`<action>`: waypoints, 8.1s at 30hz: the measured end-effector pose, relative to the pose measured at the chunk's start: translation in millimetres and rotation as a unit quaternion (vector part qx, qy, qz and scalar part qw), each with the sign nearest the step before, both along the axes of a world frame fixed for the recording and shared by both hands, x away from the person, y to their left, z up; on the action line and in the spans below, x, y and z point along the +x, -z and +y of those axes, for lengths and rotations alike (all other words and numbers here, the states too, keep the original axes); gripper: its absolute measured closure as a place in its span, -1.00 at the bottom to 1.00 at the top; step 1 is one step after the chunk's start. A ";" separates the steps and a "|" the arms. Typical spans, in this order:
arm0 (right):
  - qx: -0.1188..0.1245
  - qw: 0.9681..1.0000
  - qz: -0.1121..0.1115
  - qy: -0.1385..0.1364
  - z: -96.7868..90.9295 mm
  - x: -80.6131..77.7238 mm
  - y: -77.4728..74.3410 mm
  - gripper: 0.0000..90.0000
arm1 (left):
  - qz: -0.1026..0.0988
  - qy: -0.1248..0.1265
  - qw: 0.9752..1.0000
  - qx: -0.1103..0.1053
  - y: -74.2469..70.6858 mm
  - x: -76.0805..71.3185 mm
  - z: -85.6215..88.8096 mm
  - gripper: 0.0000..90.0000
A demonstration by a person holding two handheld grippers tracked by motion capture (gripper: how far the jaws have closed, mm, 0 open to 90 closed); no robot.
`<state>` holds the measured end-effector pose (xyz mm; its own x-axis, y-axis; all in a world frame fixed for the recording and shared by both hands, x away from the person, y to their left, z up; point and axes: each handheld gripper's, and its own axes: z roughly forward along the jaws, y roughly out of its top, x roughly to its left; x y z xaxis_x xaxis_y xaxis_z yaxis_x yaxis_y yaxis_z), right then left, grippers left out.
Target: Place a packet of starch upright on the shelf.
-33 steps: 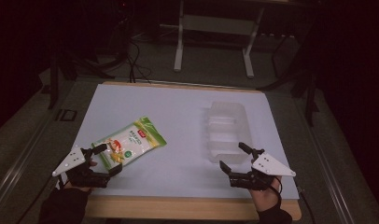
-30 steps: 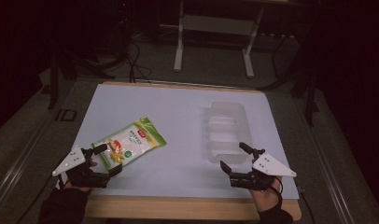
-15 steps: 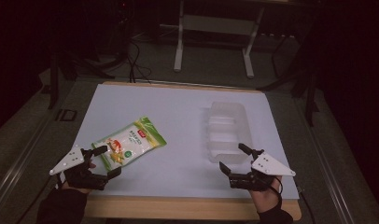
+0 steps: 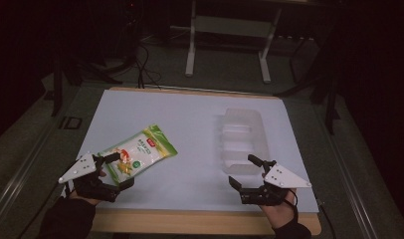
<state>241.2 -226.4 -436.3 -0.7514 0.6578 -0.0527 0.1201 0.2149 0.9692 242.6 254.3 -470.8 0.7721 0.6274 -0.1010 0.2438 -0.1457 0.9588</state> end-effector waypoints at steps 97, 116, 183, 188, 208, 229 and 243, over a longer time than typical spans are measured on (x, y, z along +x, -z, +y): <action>-0.031 0.999 0.004 -0.030 12.7 -2.5 2.8 -0.77 | 0.231 -0.031 0.947 0.221 51.9 222.9 -40.6 0.05; -0.029 0.999 0.003 -0.032 12.2 -2.1 2.1 -0.69 | 0.194 -0.025 0.946 0.258 46.7 210.4 -47.4 0.80; -0.018 0.999 -0.027 -0.026 10.9 -4.3 -7.6 -0.38 | 0.023 -0.053 0.997 0.045 -83.3 119.1 -36.1 0.88; -0.020 0.999 -0.032 -0.025 11.4 -2.7 -10.3 -0.33 | 0.013 -0.041 0.999 0.021 -84.9 118.6 -52.3 0.89; -0.002 0.999 -0.008 -0.039 26.0 37.5 -36.6 -0.35 | 0.005 0.046 0.996 -0.082 -93.0 105.3 -111.7 0.89; -0.015 0.993 0.055 -0.105 43.3 68.3 -37.6 0.81 | 0.001 0.117 0.989 -0.092 -92.9 95.8 -141.4 0.88; -0.049 0.987 0.061 -0.140 45.1 71.9 -60.7 0.90 | -0.004 0.135 0.985 -0.104 -96.9 100.2 -130.4 0.75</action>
<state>313.1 -181.3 -375.6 -0.9077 0.4197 -0.0035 0.1570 0.3473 0.9245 342.8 123.9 -373.9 0.9096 0.3651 -0.1986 0.2147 -0.0036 0.9767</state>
